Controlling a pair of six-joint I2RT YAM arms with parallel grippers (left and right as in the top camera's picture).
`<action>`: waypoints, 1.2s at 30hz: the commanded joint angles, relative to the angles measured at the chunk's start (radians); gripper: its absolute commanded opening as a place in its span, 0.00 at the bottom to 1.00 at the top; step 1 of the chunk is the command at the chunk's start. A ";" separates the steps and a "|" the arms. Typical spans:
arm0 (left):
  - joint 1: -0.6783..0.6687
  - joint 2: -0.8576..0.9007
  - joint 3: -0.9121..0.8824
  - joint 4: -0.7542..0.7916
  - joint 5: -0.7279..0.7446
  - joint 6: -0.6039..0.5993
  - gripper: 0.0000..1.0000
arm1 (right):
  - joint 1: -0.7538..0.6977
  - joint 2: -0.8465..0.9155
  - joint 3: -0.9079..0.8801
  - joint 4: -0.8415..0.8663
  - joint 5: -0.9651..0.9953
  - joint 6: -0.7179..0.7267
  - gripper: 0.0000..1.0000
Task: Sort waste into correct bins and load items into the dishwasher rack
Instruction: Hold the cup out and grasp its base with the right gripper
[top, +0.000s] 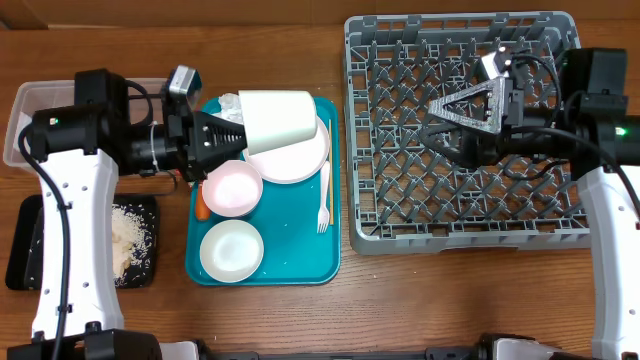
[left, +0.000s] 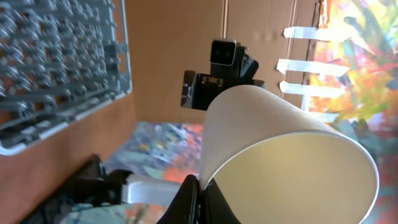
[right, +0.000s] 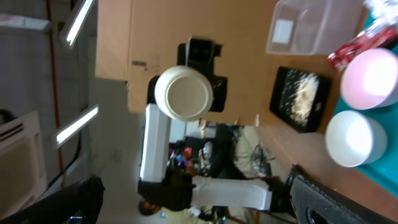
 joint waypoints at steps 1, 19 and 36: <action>-0.058 -0.004 0.021 0.000 0.045 -0.091 0.04 | 0.033 -0.021 0.024 0.010 -0.067 0.085 1.00; -0.261 -0.004 0.021 0.227 0.043 -0.340 0.04 | 0.129 -0.019 0.024 0.080 -0.066 0.178 1.00; -0.359 -0.004 0.021 0.574 -0.115 -0.661 0.04 | 0.204 -0.019 0.024 0.387 0.035 0.528 1.00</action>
